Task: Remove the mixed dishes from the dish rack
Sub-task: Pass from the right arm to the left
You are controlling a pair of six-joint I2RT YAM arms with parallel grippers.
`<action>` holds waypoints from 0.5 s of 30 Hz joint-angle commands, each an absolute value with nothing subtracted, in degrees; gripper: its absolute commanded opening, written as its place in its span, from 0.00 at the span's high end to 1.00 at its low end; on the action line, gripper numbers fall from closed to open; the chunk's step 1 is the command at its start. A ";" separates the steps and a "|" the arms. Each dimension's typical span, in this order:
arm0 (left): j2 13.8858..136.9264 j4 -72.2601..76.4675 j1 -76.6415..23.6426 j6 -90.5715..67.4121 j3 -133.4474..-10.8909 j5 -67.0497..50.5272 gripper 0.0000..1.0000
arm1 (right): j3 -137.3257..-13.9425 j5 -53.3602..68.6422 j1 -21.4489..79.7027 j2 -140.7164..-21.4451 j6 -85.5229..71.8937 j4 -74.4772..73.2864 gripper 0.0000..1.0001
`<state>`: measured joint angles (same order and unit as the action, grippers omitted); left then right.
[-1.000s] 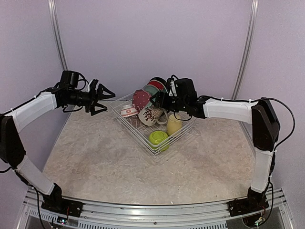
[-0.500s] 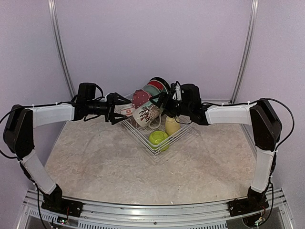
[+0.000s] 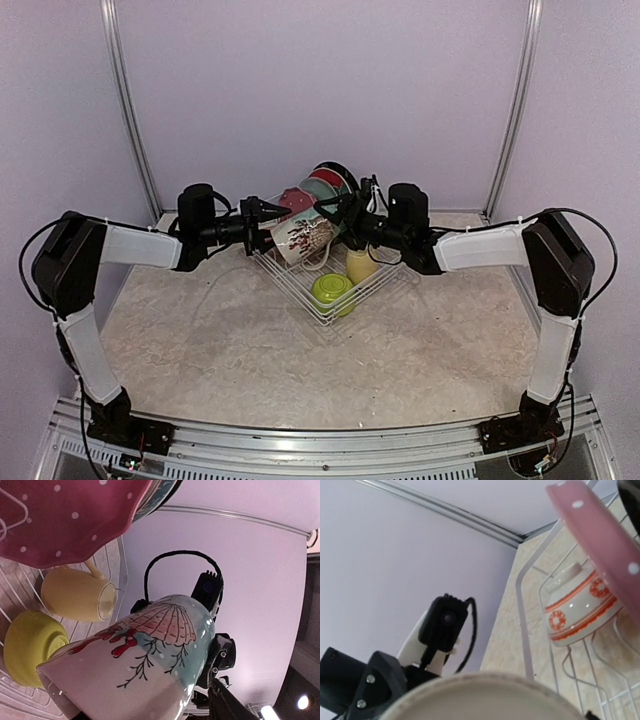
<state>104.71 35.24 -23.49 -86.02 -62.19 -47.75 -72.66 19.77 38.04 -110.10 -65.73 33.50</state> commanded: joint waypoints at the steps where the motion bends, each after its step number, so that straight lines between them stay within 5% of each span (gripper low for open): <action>1: 106.69 49.72 -26.22 -91.91 -61.20 -47.83 0.49 | -71.59 23.27 36.99 -105.14 -69.54 45.71 1.00; 9: 106.82 57.05 -29.74 -94.92 -61.31 -44.47 0.69 | -65.16 26.26 36.74 -103.37 -72.27 54.76 1.00; 15: 105.57 56.02 -31.77 -94.71 -62.03 -42.89 0.94 | -62.18 28.42 36.59 -103.48 -75.24 64.26 1.00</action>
